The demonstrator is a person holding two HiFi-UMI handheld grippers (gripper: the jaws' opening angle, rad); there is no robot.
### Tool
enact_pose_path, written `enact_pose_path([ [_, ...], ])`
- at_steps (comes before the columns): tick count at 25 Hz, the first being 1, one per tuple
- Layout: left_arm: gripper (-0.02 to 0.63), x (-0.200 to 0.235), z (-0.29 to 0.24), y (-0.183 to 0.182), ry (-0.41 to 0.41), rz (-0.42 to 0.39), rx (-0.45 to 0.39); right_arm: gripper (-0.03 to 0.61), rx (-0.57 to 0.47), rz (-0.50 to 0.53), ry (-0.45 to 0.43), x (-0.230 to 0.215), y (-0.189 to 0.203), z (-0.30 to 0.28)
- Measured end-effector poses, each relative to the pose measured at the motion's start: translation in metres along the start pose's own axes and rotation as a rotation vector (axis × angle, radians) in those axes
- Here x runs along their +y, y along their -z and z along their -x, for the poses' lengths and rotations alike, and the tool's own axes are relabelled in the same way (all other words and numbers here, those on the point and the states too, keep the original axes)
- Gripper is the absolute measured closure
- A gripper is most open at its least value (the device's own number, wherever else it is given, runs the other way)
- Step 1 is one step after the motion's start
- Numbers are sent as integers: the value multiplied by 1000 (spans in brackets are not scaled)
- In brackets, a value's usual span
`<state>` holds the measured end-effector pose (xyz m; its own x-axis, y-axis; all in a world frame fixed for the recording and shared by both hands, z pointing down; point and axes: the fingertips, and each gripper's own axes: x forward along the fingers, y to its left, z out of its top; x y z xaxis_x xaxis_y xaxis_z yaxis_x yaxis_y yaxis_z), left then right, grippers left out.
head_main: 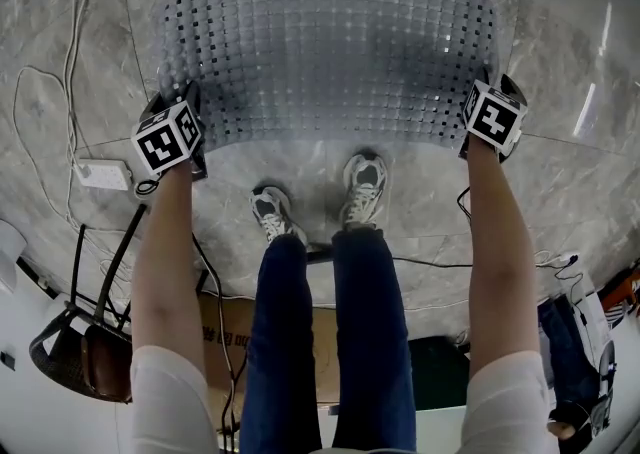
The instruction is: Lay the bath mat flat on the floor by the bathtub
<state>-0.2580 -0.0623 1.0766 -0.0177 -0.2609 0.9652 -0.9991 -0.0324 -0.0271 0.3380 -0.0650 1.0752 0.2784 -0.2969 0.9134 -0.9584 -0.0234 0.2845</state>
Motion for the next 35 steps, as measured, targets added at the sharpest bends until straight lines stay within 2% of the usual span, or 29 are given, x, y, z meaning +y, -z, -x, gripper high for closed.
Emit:
enact_pose_path([
  [3,371,3,4,2,-4,12,5,381,-3,-6,6,-7,1,5],
  [9,371,6,21,5,-13,3,23,380,3,-10,-19,-4,0,22],
  [15,371,-12,44,-15,31,-18,-11,382,-7,-52,-71,12,-14,49],
  [18,373,-22,55,-28,46,-10,-28,416,6,-79,-118,20,-20,61],
  [20,412,-25,63,-34,52,-14,-30,467,10,-102,-134,23,-24,69],
  [21,456,-26,68,-36,54,-14,-28,489,9,-113,-137,24,-27,75],
  [22,497,-25,74,-38,58,-11,-25,493,9,-123,-138,25,-29,81],
  [24,531,-25,86,-39,72,9,-19,516,16,-134,-147,29,-33,93],
  [30,562,-30,122,-46,109,22,1,538,10,-178,-187,35,-45,132],
  [35,569,-42,165,-59,132,12,-4,545,-9,-149,-221,38,-61,179],
])
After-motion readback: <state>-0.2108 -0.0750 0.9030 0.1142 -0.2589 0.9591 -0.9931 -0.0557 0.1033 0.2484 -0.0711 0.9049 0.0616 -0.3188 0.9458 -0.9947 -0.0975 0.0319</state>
